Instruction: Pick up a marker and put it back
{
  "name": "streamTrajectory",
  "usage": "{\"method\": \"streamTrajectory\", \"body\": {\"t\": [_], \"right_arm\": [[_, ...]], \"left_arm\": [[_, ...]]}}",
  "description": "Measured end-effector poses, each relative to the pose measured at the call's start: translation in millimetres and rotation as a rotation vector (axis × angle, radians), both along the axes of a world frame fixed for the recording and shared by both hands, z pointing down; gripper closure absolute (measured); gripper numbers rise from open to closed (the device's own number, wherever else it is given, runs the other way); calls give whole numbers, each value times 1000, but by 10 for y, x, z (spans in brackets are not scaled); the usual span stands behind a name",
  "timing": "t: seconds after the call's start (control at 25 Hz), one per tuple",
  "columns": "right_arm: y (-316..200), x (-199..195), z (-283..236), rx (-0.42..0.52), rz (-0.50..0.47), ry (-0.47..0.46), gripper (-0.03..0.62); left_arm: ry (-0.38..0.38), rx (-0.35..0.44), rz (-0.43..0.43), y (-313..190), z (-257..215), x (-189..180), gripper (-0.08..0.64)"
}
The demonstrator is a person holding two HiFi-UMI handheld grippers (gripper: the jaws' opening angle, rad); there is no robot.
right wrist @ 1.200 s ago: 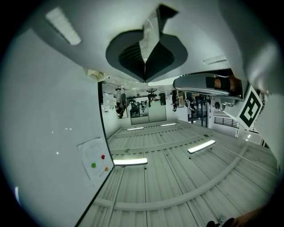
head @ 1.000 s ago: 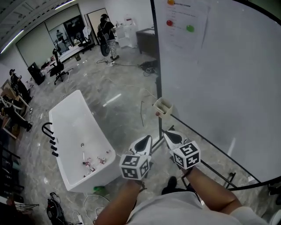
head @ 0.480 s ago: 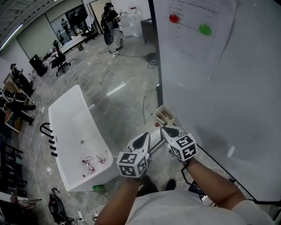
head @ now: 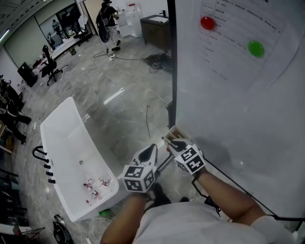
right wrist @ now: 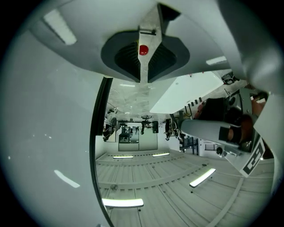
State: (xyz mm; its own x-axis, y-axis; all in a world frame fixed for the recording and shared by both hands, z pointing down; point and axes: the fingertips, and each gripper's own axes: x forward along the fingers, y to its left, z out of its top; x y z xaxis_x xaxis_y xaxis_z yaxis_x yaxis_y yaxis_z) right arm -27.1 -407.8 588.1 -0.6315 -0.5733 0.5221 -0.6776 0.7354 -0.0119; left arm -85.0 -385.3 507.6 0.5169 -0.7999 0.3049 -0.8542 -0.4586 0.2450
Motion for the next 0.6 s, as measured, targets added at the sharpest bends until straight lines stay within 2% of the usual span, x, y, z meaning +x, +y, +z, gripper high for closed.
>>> {"method": "streamTrajectory", "body": {"t": [0.12, 0.28, 0.6], "right_arm": [[-224, -120, 223, -40, 6, 46, 524], [-415, -221, 534, -101, 2, 133, 512], [-666, -326, 857, -111, 2, 312, 506]], "left_arm": [[9, -24, 28, -249, 96, -84, 558], [22, -63, 59, -522, 303, -160, 558], [50, -116, 92, -834, 567, -310, 558]]}}
